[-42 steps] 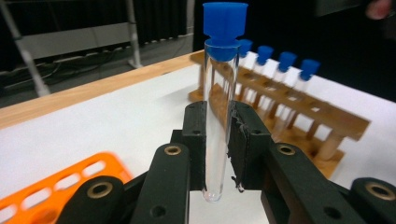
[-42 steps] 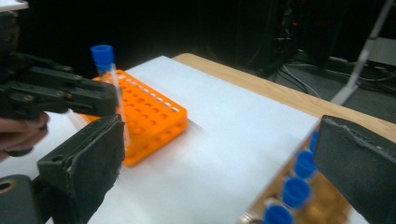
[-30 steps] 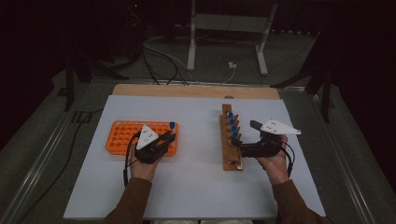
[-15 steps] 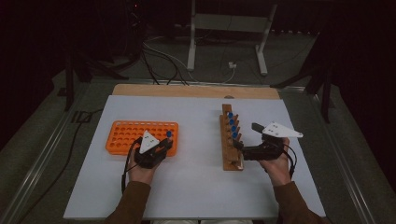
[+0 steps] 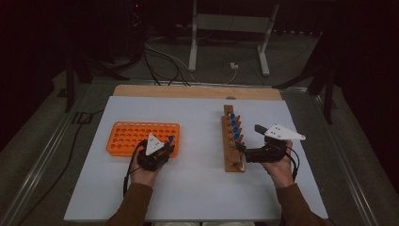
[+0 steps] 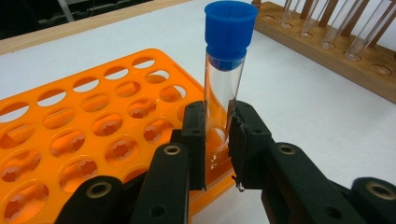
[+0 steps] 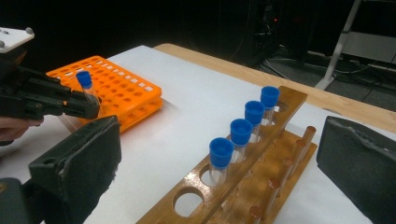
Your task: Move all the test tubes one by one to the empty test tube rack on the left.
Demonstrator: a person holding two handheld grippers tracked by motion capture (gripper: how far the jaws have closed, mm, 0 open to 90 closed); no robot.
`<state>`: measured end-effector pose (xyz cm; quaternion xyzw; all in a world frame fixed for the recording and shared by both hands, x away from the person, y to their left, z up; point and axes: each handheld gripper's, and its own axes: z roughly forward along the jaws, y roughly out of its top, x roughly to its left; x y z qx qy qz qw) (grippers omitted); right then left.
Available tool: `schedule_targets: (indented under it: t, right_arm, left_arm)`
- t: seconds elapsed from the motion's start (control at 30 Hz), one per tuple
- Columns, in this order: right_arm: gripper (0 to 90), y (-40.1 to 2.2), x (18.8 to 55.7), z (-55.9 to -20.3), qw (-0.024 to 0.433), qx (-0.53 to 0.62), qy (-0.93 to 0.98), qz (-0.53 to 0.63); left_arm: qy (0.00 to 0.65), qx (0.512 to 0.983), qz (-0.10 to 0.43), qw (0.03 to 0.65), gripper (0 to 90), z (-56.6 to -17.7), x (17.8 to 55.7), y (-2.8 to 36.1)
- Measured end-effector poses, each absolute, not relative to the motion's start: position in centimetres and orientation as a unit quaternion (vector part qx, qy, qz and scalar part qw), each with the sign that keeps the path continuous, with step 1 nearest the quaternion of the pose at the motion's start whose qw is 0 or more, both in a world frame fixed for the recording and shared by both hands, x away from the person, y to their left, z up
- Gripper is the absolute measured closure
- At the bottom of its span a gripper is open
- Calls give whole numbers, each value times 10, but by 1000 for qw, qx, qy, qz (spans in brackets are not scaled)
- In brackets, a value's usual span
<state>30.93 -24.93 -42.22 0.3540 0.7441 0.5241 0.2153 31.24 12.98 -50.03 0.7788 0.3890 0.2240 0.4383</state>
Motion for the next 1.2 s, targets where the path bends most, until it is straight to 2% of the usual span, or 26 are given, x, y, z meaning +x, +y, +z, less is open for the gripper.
schedule_targets:
  t: [0.07, 0.1, 0.13, 0.17, 0.27, 0.3, 0.5, 0.53, 0.57, 0.6, 0.7, 0.8, 0.9, 1.0, 1.07, 1.2]
  right_arm:
    - [0, -249, 310, -423, 215, 354, 745, 523]
    - [0, -249, 310, -423, 215, 354, 744, 524]
    - [0, -249, 310, -423, 215, 354, 744, 524]
    - [0, -249, 311, -423, 214, 354, 744, 524]
    - [0, -249, 312, -424, 213, 355, 744, 524]
    - [0, -249, 313, -425, 212, 357, 745, 523]
    - [0, -248, 316, -429, 208, 359, 750, 514]
    - [0, -248, 316, -430, 209, 360, 753, 510]
    - [0, -247, 318, -433, 207, 360, 758, 503]
    - [0, -247, 318, -433, 207, 360, 758, 503]
    - [22, -245, 322, -440, 201, 364, 764, 494]
    - [67, -244, 326, -447, 192, 369, 768, 488]
    - [185, -243, 330, -453, 186, 371, 775, 477]
    - [399, -239, 330, -459, 183, 360, 784, 470]
    - [509, -237, 330, -462, 185, 353, 787, 471]
    - [725, -227, 328, -463, 215, 339, 793, 459]
  left_arm:
    - [394, 775, 220, 443, 767, -500, 313, 130]
    - [397, 773, 220, 443, 690, -500, 313, 131]
    - [399, 772, 219, 443, 690, -500, 313, 131]
    - [403, 770, 218, 444, 639, -500, 313, 132]
    - [404, 764, 213, 456, 598, -496, 311, 135]
    - [405, 760, 215, 460, 546, -494, 310, 136]
    - [407, 739, 207, 495, 447, -484, 304, 149]
    - [408, 735, 212, 498, 400, -482, 302, 151]
    - [410, 731, 219, 500, 312, -481, 300, 154]
    - [414, 726, 226, 500, 312, -479, 299, 156]
    - [427, 713, 245, 499, 178, -475, 294, 164]
    - [438, 704, 269, 490, 101, -471, 289, 171]
    - [448, 696, 278, 487, 14, -469, 288, 175]
    - [450, 692, 278, 491, 7, -470, 288, 177]
    - [451, 692, 278, 491, 7, -470, 289, 177]
    - [453, 692, 279, 487, 7, -472, 290, 176]
